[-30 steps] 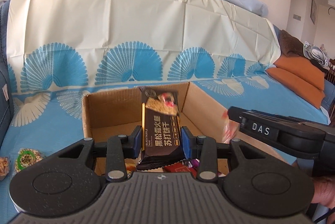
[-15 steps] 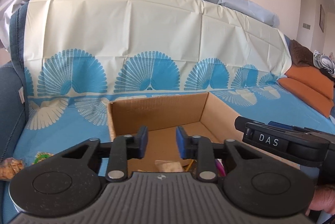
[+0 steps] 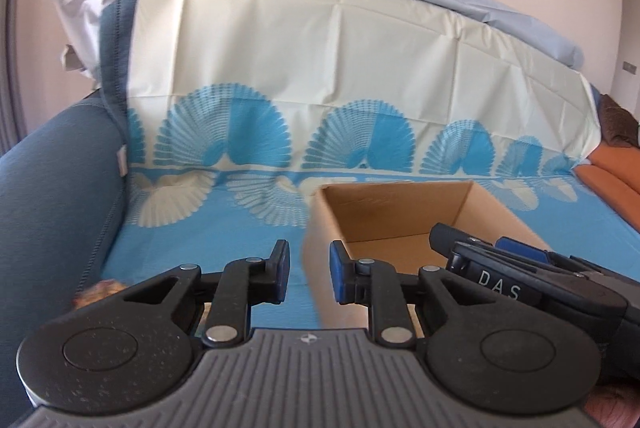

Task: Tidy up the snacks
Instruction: 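Open both tools to drop the chocolate bar and candy stick into the box, then move the left tool to the cracker bag while the right tool approaches the peanut cake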

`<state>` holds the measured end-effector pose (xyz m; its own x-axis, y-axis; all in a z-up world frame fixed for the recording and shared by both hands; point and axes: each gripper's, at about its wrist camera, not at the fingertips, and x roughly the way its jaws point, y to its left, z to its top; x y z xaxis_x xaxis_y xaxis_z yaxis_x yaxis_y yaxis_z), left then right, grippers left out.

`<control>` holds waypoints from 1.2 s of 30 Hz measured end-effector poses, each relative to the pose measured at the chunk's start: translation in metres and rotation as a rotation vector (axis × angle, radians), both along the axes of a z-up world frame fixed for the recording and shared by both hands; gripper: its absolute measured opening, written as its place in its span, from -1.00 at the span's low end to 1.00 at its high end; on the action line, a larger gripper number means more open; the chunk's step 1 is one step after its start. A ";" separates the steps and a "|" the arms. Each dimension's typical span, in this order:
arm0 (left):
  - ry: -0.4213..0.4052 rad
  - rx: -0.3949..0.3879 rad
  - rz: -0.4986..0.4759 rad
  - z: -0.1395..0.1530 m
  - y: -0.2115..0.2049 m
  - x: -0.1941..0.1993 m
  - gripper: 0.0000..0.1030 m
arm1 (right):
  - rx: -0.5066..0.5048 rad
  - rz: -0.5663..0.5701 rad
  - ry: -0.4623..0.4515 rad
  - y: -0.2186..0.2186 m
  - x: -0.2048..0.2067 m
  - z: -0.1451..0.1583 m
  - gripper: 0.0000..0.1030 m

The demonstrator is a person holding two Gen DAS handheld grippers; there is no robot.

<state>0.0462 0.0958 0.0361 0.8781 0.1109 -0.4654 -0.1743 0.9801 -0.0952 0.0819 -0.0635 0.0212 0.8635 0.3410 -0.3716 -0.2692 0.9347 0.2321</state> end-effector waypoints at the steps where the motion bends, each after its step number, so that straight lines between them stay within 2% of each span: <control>1: 0.008 -0.002 0.011 0.002 0.008 -0.001 -0.54 | 0.007 0.011 -0.004 0.006 -0.002 0.001 0.33; 4: 0.031 0.035 0.041 0.010 0.031 -0.001 -0.55 | 0.038 0.047 0.003 0.023 -0.008 0.002 0.25; 6: 0.042 0.087 0.049 0.010 0.045 0.000 -0.54 | 0.053 0.072 0.013 0.034 -0.010 0.001 0.11; 9: 0.056 0.208 0.087 -0.009 0.065 -0.004 -0.54 | 0.070 0.120 0.036 0.050 -0.013 -0.002 -0.20; 10: 0.090 0.220 0.103 -0.021 0.074 -0.005 -0.54 | 0.072 0.135 0.041 0.055 -0.014 -0.004 -0.28; 11: 0.149 0.208 0.115 -0.031 0.083 -0.003 -0.65 | 0.070 0.151 0.042 0.061 -0.015 -0.005 -0.30; 12: 0.186 0.195 0.145 -0.037 0.093 -0.001 -0.70 | 0.065 0.165 0.041 0.067 -0.017 -0.007 -0.31; 15: 0.169 0.133 0.172 -0.040 0.116 -0.007 -0.70 | 0.053 0.201 0.034 0.084 -0.019 -0.010 -0.32; 19: 0.183 0.163 0.209 -0.047 0.128 -0.009 -0.70 | 0.046 0.235 0.053 0.104 -0.016 -0.016 -0.31; 23: 0.171 0.112 0.243 -0.049 0.140 -0.007 -0.70 | 0.047 0.247 0.095 0.118 -0.007 -0.023 -0.31; 27: 0.202 0.113 0.249 -0.058 0.144 -0.003 -0.70 | 0.035 0.261 0.112 0.130 -0.001 -0.028 -0.30; 31: 0.228 0.155 0.241 -0.068 0.143 0.002 -0.69 | 0.044 0.243 0.136 0.136 0.015 -0.035 -0.30; 33: 0.242 0.175 0.247 -0.072 0.143 0.003 -0.62 | 0.051 0.238 0.156 0.140 0.024 -0.039 -0.29; 35: 0.262 0.201 0.264 -0.079 0.145 0.005 -0.35 | 0.066 0.245 0.192 0.143 0.034 -0.045 -0.28; 36: 0.264 0.213 0.263 -0.081 0.145 0.006 -0.35 | 0.076 0.247 0.208 0.144 0.039 -0.048 -0.28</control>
<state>0.0518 0.2404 -0.0451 0.6606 0.4329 -0.6133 -0.4121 0.8920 0.1858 0.1206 0.0809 -0.0264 0.6597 0.5642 -0.4966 -0.4251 0.8249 0.3726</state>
